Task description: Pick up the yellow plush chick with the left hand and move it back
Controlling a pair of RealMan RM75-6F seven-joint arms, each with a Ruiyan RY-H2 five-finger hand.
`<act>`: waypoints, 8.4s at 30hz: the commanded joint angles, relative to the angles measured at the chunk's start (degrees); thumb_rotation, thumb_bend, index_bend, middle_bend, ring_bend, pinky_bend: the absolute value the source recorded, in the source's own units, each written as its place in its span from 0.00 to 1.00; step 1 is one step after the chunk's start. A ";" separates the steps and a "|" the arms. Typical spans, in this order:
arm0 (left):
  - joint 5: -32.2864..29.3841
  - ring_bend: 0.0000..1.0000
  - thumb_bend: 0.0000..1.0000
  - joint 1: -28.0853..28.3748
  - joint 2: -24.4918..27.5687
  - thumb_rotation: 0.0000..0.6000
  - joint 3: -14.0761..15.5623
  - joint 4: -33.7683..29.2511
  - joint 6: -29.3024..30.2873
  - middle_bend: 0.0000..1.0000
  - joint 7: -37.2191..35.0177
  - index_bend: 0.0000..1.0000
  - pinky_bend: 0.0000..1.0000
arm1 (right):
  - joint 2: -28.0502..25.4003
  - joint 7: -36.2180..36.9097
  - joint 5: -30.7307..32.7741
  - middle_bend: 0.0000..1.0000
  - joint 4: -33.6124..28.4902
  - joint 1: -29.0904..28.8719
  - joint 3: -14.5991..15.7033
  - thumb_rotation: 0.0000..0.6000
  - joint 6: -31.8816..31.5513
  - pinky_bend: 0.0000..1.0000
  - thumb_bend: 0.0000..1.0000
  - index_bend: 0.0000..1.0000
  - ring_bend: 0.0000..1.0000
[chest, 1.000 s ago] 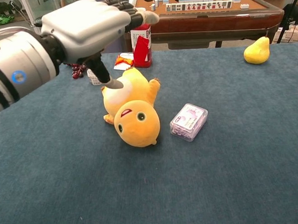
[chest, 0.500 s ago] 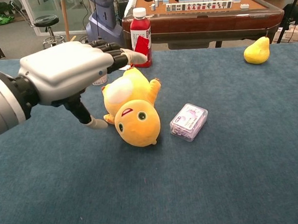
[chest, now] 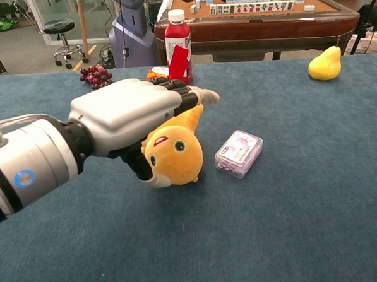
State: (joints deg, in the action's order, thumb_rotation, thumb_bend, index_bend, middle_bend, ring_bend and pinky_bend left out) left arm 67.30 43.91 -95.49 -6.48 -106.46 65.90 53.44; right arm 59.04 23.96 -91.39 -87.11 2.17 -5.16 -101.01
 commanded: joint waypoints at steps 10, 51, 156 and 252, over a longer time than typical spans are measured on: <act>-2.57 0.00 0.00 3.38 -5.23 1.00 -3.02 6.02 -1.35 0.00 -0.06 0.00 0.00 | -0.04 2.43 0.99 0.28 0.88 0.93 -0.93 1.00 -1.38 0.45 0.00 0.38 0.21; -8.92 0.00 0.00 8.58 -9.28 1.00 -8.30 21.18 2.15 0.00 2.20 0.00 0.00 | 0.13 3.43 1.08 0.28 1.85 1.52 -1.76 1.00 -1.46 0.45 0.00 0.38 0.21; -0.48 0.00 0.00 9.02 -14.67 1.00 -3.59 30.83 4.73 0.00 6.08 0.00 0.00 | 0.19 6.19 0.57 0.28 3.22 2.56 -1.88 1.00 -2.80 0.45 0.00 0.38 0.21; 14.21 0.29 0.32 -35.57 32.73 1.00 12.41 6.36 25.21 0.33 -42.61 0.30 0.48 | 4.31 -19.31 4.48 0.28 -1.79 -5.85 0.12 1.00 15.03 0.45 0.21 0.37 0.21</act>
State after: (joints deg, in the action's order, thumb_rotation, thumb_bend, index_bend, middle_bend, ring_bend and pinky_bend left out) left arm 81.11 9.20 -62.45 6.92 -100.86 89.96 12.23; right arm 63.45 4.56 -87.10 -88.84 -3.57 -4.95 -86.16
